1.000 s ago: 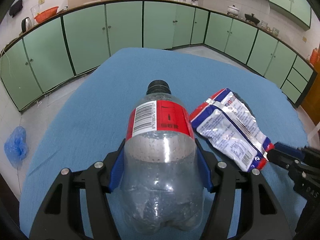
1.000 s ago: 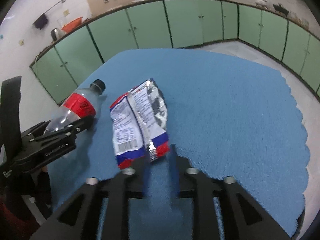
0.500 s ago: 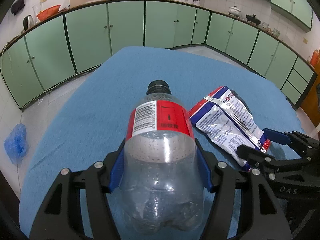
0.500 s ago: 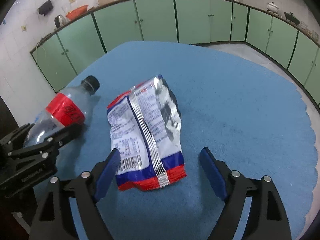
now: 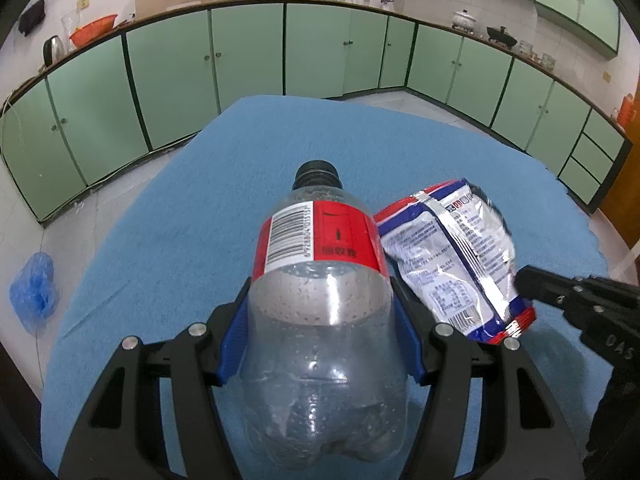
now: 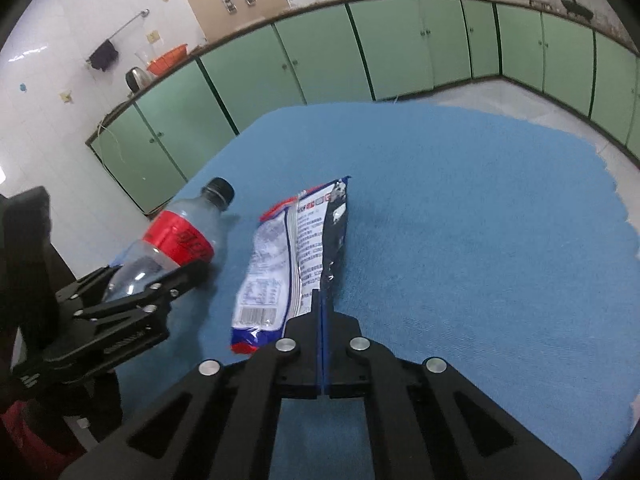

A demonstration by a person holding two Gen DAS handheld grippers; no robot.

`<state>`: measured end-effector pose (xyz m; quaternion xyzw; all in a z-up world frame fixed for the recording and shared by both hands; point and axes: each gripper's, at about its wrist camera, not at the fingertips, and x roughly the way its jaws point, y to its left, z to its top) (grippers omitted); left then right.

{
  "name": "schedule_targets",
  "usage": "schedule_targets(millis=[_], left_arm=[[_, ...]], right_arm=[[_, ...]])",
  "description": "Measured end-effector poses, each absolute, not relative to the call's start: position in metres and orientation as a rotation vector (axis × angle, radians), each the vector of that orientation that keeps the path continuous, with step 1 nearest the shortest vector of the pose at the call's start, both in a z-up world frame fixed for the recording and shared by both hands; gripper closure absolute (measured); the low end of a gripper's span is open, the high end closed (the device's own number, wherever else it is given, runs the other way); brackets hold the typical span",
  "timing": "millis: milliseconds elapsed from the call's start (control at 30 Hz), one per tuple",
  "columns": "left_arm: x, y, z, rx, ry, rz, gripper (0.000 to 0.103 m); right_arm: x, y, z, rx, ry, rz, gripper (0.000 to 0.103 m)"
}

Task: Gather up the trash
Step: 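Lift the chip bag with the right tool while the left tool carries the bottle to the bin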

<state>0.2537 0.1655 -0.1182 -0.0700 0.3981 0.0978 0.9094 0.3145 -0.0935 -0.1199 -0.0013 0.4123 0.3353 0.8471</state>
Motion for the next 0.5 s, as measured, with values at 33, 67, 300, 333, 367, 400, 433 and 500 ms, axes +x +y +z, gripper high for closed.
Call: schedule_targets(millis=[33, 67, 300, 333, 367, 400, 433, 500], left_arm=[[0.252, 0.164, -0.116, -0.144, 0.817, 0.195, 0.043], [0.251, 0.162, -0.114, -0.146, 0.814, 0.190, 0.043], [0.242, 0.144, -0.104, -0.143, 0.796, 0.136, 0.043], [0.240, 0.137, -0.101, -0.140, 0.792, 0.116, 0.043], [0.239, 0.132, -0.100, -0.137, 0.789, 0.103, 0.043], [0.238, 0.127, -0.098, -0.136, 0.787, 0.092, 0.043], [0.237, 0.120, -0.096, -0.135, 0.784, 0.074, 0.043], [0.235, 0.109, -0.092, -0.133, 0.779, 0.047, 0.043]], right_arm=[[0.310, -0.098, -0.116, -0.010, 0.860, 0.699, 0.103], [0.307, -0.102, -0.112, -0.013, 0.852, 0.693, 0.103], [0.281, -0.141, -0.087, -0.020, 0.793, 0.632, 0.103], [0.278, -0.148, -0.082, -0.021, 0.781, 0.621, 0.103], [0.275, -0.151, -0.078, -0.023, 0.776, 0.614, 0.103], [0.272, -0.158, -0.073, -0.027, 0.766, 0.600, 0.103], [0.269, -0.159, -0.069, -0.030, 0.760, 0.593, 0.103], [0.262, -0.168, -0.061, -0.037, 0.746, 0.574, 0.103]])
